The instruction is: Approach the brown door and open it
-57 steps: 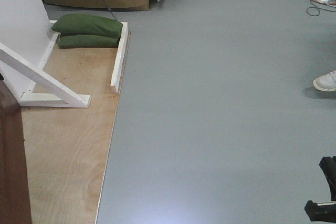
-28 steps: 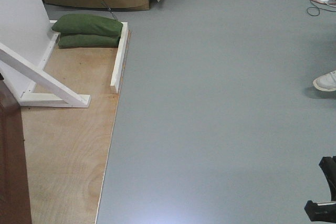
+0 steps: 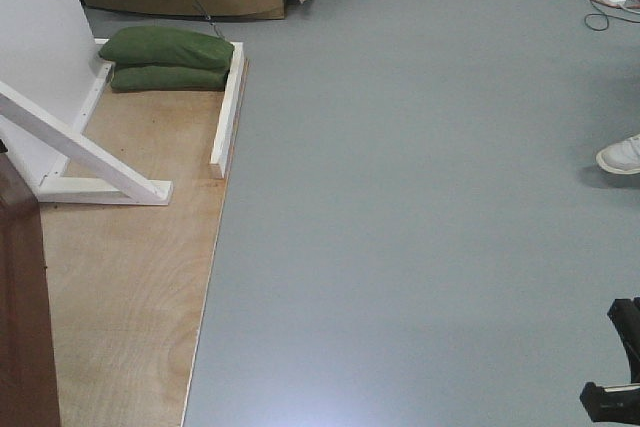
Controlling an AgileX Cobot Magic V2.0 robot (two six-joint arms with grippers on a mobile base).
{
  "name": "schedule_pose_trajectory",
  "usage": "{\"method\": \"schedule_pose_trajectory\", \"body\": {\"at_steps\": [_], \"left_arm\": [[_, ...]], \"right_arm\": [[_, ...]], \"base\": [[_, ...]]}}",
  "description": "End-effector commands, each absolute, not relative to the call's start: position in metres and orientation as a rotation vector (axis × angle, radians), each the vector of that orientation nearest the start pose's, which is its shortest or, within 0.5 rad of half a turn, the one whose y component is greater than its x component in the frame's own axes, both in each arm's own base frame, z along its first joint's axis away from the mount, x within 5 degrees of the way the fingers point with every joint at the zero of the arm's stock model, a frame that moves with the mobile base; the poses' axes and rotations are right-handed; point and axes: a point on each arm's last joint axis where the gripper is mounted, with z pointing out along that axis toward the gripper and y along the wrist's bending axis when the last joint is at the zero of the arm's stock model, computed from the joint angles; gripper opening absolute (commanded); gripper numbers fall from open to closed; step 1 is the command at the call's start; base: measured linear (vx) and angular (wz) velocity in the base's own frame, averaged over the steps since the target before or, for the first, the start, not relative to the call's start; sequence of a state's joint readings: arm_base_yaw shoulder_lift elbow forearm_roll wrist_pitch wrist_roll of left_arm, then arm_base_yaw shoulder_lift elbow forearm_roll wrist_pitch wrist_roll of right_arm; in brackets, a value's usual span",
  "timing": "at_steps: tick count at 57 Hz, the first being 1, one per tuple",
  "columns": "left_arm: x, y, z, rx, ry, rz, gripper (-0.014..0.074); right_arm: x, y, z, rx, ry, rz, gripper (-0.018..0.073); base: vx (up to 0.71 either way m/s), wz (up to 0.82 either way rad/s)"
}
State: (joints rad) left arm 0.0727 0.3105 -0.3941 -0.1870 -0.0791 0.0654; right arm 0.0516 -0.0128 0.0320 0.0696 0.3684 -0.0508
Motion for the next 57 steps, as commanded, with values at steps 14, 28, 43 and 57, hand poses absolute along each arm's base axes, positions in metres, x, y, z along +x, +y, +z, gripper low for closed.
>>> {"method": "schedule_pose_trajectory", "body": {"at_steps": [14,28,43,57], "left_arm": [[0.069,0.01,0.381,-0.124,1.159,0.063,0.0067],[0.054,0.011,0.42,-0.057,1.06,0.257,0.0067],[0.038,0.013,0.452,-0.024,0.966,0.501,0.0067],[0.036,0.019,0.46,-0.03,0.927,0.767,0.0067]], "right_arm": [[0.054,0.005,0.176,-0.056,1.791,0.06,0.0],[0.054,0.005,0.176,-0.056,1.791,0.06,0.0],[0.054,0.005,0.176,-0.056,1.791,0.06,0.0],[0.054,0.005,0.176,-0.056,1.791,0.06,0.0]], "base": [[0.0,0.0],[0.0,0.0],[0.0,0.0],[0.0,0.0]]}}
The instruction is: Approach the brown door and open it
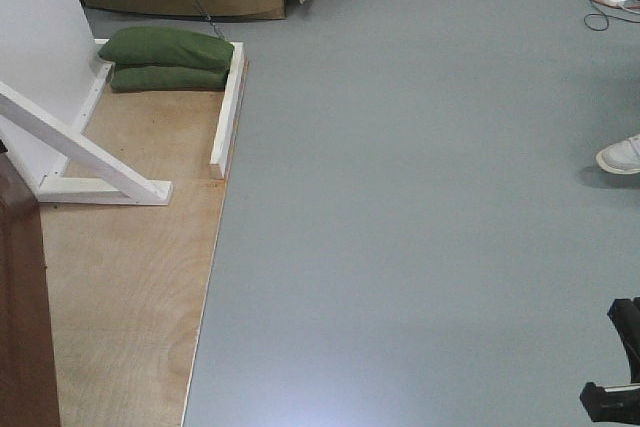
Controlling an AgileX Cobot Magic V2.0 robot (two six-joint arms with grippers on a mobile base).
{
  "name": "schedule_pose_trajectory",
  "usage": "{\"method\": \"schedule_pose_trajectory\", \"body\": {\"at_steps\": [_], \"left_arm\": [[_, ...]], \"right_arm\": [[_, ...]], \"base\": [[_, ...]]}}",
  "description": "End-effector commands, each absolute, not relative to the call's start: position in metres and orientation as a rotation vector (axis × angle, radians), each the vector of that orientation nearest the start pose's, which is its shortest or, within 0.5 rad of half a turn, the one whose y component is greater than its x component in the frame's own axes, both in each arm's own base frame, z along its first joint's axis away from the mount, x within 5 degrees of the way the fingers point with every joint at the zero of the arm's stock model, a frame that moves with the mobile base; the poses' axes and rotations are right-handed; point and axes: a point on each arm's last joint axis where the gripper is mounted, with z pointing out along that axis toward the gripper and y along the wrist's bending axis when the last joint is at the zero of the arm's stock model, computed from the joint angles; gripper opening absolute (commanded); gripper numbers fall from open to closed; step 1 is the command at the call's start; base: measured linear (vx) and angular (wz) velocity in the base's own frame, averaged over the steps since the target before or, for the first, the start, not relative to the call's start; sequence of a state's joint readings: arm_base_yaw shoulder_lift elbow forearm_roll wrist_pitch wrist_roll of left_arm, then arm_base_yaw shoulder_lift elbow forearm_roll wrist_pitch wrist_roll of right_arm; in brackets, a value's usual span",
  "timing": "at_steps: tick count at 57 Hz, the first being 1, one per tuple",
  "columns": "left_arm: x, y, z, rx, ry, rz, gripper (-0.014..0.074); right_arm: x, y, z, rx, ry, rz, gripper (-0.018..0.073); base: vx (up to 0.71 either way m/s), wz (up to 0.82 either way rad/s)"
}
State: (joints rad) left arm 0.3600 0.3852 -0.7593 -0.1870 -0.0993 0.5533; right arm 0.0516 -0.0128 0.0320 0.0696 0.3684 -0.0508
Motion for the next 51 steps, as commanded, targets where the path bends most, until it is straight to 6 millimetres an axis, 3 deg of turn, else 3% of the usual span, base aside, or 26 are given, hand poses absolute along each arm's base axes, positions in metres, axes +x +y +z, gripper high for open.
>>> {"method": "schedule_pose_trajectory", "body": {"at_steps": [1,9,21,31,51], "left_arm": [[0.035,0.019,0.46,-0.032,0.925,0.777,0.0067],[0.035,0.022,0.461,-0.082,0.926,0.809,0.0067],[0.04,0.031,0.48,-0.251,0.926,0.661,0.0067],[0.039,0.033,0.495,-0.27,0.946,0.74,0.0067],[0.037,0.038,0.494,-0.333,0.99,0.869,0.0067]], "right_arm": [[0.054,0.005,0.176,-0.056,1.791,0.06,0.0],[0.054,0.005,0.176,-0.056,1.791,0.06,0.0],[0.054,0.005,0.176,-0.056,1.791,0.06,0.0],[0.054,0.005,0.176,-0.056,1.791,0.06,0.0],[0.054,0.005,0.176,-0.056,1.791,0.06,0.0]], "base": [[0.0,0.0],[0.0,0.0],[0.0,0.0],[0.0,0.0],[0.0,0.0]]}}
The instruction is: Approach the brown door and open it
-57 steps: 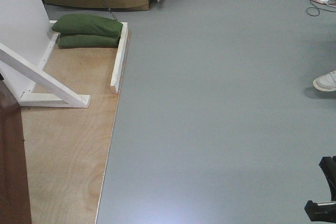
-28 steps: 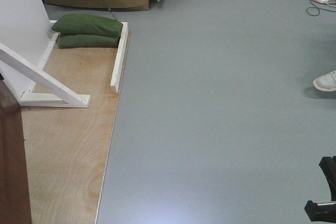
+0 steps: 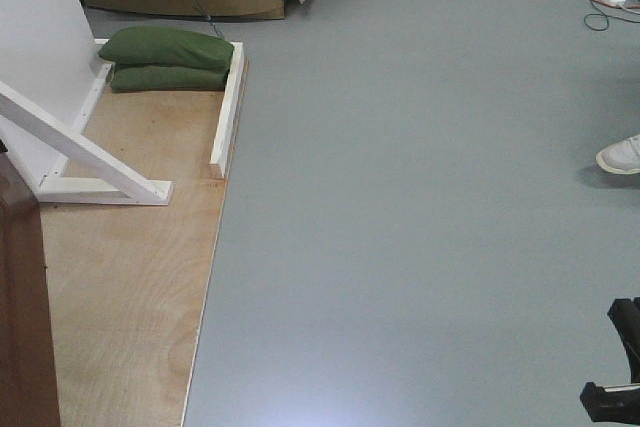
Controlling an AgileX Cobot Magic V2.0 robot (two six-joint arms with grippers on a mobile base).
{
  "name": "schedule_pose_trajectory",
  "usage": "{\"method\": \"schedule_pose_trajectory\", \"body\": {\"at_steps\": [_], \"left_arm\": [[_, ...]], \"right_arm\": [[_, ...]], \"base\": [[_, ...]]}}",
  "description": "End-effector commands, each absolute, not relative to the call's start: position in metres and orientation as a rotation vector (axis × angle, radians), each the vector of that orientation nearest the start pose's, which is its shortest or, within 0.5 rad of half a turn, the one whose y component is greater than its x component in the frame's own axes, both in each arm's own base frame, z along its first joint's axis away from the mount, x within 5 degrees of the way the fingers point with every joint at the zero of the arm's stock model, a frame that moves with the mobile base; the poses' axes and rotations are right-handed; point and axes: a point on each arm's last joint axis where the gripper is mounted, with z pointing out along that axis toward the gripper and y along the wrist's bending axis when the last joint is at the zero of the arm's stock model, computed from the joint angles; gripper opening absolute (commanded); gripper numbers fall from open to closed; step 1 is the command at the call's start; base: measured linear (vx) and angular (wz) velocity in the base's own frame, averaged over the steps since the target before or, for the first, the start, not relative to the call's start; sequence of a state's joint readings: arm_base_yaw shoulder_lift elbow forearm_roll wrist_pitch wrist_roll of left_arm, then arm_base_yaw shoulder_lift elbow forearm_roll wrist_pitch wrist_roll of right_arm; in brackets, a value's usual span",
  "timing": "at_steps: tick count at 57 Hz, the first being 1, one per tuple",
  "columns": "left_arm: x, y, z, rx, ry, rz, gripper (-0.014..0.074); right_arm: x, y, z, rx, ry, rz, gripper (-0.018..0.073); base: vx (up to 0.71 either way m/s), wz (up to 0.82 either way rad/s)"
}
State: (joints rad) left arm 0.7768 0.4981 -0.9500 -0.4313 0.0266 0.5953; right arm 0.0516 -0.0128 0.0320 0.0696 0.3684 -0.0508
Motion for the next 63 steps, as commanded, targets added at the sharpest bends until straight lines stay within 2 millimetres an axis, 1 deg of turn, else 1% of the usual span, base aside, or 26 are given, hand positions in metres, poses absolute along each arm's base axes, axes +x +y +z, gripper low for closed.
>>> {"method": "schedule_pose_trajectory", "body": {"at_steps": [1,6,12,18,24,33,43,53,57,63], "left_arm": [[0.037,0.039,0.494,-0.336,0.994,0.873,0.0067],[0.04,0.042,0.492,-0.342,1.018,0.884,0.0067],[0.041,0.046,0.493,-0.333,1.022,0.949,0.0067],[0.037,0.047,0.499,-0.335,0.942,1.009,0.0067],[0.035,0.048,0.503,-0.349,0.877,1.022,0.0067],[0.041,0.058,0.503,-0.391,0.866,0.984,0.0067],[0.046,0.067,0.503,-0.405,0.846,0.997,0.0067],[0.044,0.07,0.508,-0.411,0.756,1.04,0.0067],[0.041,0.069,0.511,-0.407,0.715,1.074,0.0067],[0.04,0.071,0.512,-0.394,0.699,1.139,0.0067]], "right_arm": [[0.054,0.005,0.176,-0.056,1.791,0.06,0.0],[0.054,0.005,0.176,-0.056,1.791,0.06,0.0],[0.054,0.005,0.176,-0.056,1.791,0.06,0.0],[0.054,0.005,0.176,-0.056,1.791,0.06,0.0],[0.054,0.005,0.176,-0.056,1.791,0.06,0.0],[0.054,0.005,0.176,-0.056,1.791,0.06,0.0],[0.054,0.005,0.176,-0.056,1.791,0.06,0.0],[0.054,0.005,0.176,-0.056,1.791,0.06,0.0],[0.054,0.005,0.176,-0.056,1.791,0.06,0.0],[0.054,0.005,0.176,-0.056,1.791,0.06,0.0]], "base": [[0.0,0.0],[0.0,0.0],[0.0,0.0],[0.0,0.0],[0.0,0.0],[0.0,0.0],[0.0,0.0],[0.0,0.0],[0.0,0.0],[0.0,0.0]]}}
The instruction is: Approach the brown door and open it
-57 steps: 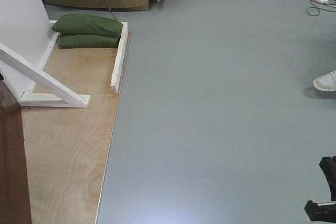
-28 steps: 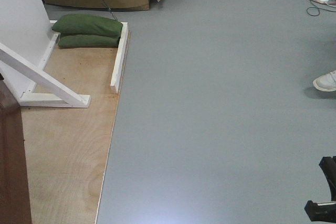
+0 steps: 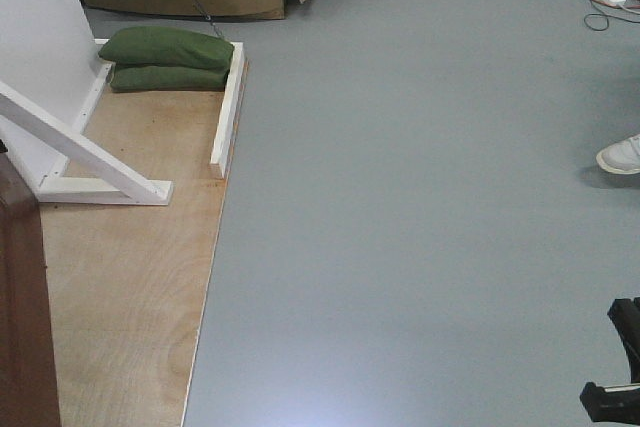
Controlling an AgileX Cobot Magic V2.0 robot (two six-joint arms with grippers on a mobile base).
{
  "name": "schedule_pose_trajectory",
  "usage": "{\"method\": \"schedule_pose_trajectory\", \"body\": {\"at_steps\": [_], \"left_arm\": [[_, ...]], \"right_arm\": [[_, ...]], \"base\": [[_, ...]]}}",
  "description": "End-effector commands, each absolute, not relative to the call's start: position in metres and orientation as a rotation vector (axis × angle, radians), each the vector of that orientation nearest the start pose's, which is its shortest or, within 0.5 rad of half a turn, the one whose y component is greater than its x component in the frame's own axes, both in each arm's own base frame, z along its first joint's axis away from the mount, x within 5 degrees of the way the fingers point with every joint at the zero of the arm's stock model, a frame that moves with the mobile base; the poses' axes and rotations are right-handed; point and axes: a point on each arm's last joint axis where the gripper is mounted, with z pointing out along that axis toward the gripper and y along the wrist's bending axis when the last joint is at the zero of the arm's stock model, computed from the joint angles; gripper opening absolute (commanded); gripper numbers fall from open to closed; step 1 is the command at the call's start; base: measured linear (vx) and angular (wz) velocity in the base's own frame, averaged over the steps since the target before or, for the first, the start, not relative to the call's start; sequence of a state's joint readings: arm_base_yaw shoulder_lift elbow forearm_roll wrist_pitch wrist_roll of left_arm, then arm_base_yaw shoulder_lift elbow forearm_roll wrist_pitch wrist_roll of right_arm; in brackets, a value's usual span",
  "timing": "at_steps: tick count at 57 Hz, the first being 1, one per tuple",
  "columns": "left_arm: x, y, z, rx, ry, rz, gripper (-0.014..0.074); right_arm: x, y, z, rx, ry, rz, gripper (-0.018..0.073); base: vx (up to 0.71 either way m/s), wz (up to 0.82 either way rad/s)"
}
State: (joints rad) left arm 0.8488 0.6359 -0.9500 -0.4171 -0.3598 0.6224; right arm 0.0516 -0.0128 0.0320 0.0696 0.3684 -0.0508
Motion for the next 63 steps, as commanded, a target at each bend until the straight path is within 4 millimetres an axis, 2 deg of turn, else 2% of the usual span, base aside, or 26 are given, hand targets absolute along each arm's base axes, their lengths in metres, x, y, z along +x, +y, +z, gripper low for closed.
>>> {"method": "schedule_pose_trajectory", "body": {"at_steps": [1,11,23,32,42,47,63], "left_arm": [[0.04,0.071,0.512,-0.391,0.699,1.153,0.0067],[0.041,0.077,0.511,-0.372,0.741,1.31,0.0067],[0.029,0.084,0.51,-0.489,0.704,1.441,0.0067],[0.004,0.091,0.504,-0.781,0.563,1.452,0.0067],[-0.012,0.107,0.484,-1.149,0.502,1.47,0.0067],[-0.01,0.114,0.476,-1.234,0.52,1.43,0.0067],[0.005,0.137,0.466,-1.277,0.602,1.431,0.0067]], "right_arm": [[0.054,0.005,0.176,-0.056,1.791,0.06,0.0],[0.054,0.005,0.176,-0.056,1.791,0.06,0.0],[0.054,0.005,0.176,-0.056,1.791,0.06,0.0],[0.054,0.005,0.176,-0.056,1.791,0.06,0.0],[0.054,0.005,0.176,-0.056,1.791,0.06,0.0],[0.054,0.005,0.176,-0.056,1.791,0.06,0.0],[0.054,0.005,0.176,-0.056,1.791,0.06,0.0]], "base": [[0.0,0.0],[0.0,0.0],[0.0,0.0],[0.0,0.0],[0.0,0.0],[0.0,0.0],[0.0,0.0]]}}
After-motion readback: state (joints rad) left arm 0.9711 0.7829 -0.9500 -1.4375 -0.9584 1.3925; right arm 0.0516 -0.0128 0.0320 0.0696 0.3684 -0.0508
